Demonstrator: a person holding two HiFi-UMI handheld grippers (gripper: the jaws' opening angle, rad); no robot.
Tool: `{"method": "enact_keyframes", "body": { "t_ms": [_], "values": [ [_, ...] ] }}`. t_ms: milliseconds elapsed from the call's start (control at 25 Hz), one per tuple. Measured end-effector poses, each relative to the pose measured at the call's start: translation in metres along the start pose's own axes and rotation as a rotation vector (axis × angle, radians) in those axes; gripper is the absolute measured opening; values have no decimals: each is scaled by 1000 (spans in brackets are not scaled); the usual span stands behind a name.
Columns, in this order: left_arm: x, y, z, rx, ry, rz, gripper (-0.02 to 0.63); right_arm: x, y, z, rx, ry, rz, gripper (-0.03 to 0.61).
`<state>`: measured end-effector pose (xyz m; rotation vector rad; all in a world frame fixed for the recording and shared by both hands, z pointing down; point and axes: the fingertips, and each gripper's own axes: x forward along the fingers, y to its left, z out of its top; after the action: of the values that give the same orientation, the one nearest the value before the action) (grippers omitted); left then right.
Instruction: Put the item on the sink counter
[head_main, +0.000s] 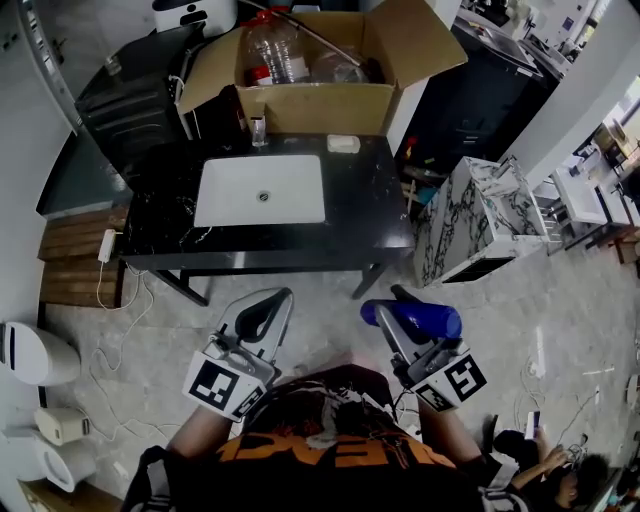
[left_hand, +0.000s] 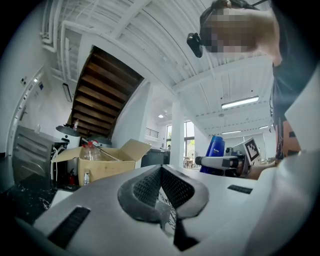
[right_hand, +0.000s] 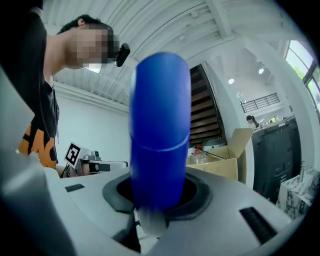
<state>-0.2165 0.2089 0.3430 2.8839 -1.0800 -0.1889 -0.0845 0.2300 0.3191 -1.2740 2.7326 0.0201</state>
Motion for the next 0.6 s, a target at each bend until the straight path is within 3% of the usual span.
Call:
{"method": "enact_keyframes", "body": {
  "t_ms": [360, 600],
  "values": [
    [-17, 27, 0, -49, -19, 58, 18, 30, 10, 5, -22, 16, 57, 138],
    [-17, 41, -6, -74, -29, 112, 18, 40, -1, -12, -40, 76, 76, 138]
  ]
}}
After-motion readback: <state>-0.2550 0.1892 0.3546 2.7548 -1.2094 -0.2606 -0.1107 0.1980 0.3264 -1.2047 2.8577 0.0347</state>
